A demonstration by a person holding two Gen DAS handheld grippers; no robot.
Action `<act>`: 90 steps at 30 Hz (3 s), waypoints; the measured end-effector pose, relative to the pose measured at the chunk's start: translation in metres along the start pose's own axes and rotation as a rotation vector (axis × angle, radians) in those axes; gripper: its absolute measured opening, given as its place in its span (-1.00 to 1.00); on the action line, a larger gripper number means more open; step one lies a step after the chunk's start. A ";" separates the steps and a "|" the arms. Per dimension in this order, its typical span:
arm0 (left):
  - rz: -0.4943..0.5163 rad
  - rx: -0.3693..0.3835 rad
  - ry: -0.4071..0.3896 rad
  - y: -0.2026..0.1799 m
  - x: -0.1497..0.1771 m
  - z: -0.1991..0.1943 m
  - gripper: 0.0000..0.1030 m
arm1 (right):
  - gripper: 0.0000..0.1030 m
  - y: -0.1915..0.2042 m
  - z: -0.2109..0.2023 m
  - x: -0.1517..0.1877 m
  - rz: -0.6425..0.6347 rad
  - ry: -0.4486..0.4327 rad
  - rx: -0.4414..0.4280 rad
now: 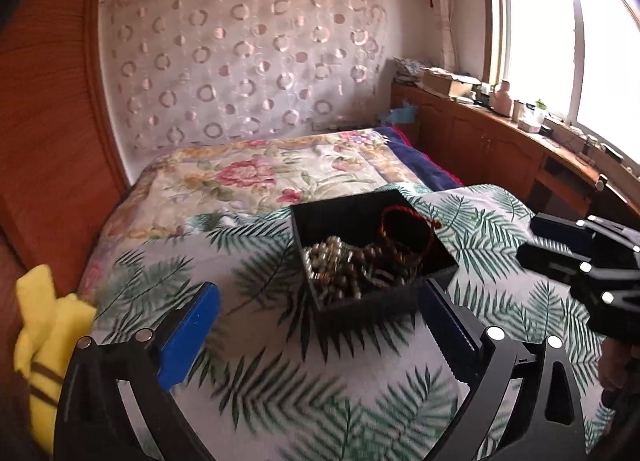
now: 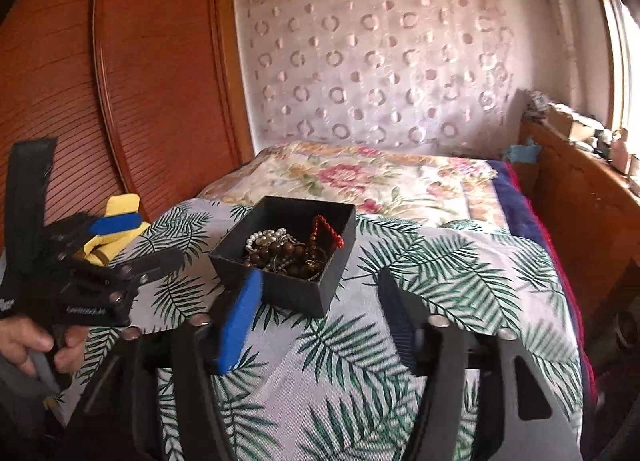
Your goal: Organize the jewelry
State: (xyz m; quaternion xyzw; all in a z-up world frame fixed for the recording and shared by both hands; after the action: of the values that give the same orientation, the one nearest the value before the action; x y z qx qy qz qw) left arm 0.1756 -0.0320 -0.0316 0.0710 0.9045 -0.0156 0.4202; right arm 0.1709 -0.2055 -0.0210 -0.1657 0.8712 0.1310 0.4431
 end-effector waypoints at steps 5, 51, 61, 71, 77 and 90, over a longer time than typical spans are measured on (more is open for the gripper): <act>-0.026 -0.036 -0.017 0.001 0.018 -0.033 0.85 | 0.76 0.003 -0.028 0.013 0.035 -0.047 0.042; -0.093 -0.071 -0.124 0.012 0.057 -0.108 0.85 | 0.95 0.030 -0.074 0.035 0.058 -0.128 0.126; -0.092 -0.070 -0.126 0.011 0.056 -0.111 0.85 | 0.95 0.028 -0.074 0.034 0.058 -0.130 0.126; -0.094 -0.068 -0.138 0.009 0.052 -0.119 0.85 | 0.95 0.026 -0.075 0.035 0.063 -0.134 0.132; -0.094 -0.072 -0.144 0.008 0.049 -0.123 0.85 | 0.95 0.025 -0.076 0.035 0.063 -0.132 0.131; -0.094 -0.072 -0.145 0.008 0.051 -0.123 0.85 | 0.95 0.025 -0.075 0.036 0.062 -0.134 0.131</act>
State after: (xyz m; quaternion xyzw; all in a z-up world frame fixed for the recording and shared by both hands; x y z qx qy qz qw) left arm 0.0510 -0.0069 0.0090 0.0120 0.8739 -0.0079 0.4858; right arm 0.0858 -0.2168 -0.0049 -0.1001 0.8512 0.0982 0.5058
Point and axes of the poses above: each gripper's, at about its wrist camera, not at the fingertips, and z roughly the way its jaws point, y to its left, x to its underside, the point moved 3 cm from there along z, roughly the way its jaws point, and after that the axes turned 4 degrees about y, right-handed, at the moved point
